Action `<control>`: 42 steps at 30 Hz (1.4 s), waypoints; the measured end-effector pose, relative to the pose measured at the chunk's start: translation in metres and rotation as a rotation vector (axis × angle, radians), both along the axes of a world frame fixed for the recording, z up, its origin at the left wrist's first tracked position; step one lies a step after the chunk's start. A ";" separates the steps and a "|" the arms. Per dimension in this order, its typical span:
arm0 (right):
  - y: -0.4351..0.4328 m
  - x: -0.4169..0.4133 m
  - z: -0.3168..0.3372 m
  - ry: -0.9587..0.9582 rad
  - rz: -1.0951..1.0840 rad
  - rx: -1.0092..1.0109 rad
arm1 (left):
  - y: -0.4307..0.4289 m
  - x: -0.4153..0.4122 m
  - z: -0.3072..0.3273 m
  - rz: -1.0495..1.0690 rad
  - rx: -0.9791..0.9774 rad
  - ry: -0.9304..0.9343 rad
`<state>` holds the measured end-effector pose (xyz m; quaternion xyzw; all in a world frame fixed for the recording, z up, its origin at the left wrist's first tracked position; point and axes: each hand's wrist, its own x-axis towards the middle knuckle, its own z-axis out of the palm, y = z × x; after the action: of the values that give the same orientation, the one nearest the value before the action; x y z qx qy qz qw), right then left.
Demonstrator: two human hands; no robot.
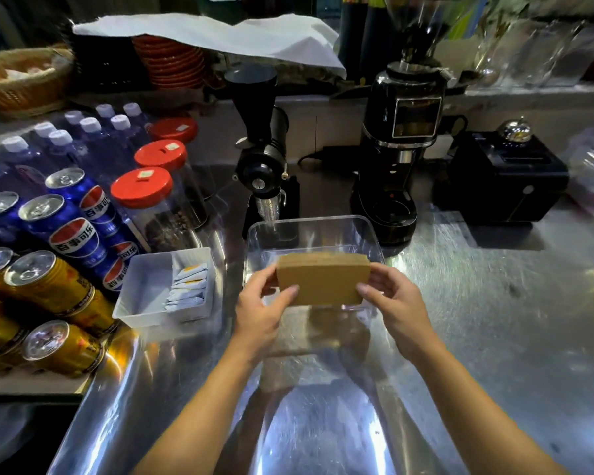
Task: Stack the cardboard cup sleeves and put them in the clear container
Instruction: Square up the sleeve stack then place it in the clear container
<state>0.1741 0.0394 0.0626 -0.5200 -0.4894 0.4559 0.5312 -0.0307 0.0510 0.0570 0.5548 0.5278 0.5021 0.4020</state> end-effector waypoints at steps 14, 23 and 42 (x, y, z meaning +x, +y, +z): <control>0.117 -0.021 0.006 -0.038 -0.118 -0.475 | 0.111 0.014 0.000 0.079 -0.436 0.083; 0.148 -0.027 -0.036 -0.100 -0.176 -0.621 | 0.133 0.021 -0.034 0.261 -0.617 0.147; 0.163 -0.027 -0.055 -0.352 -0.203 -0.546 | 0.141 0.022 -0.023 0.246 -0.668 0.285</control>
<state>0.1471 0.2023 0.0078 -0.7598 -0.3792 0.4180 0.3227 -0.0082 0.1922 0.0340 0.3901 0.7755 0.2645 0.4201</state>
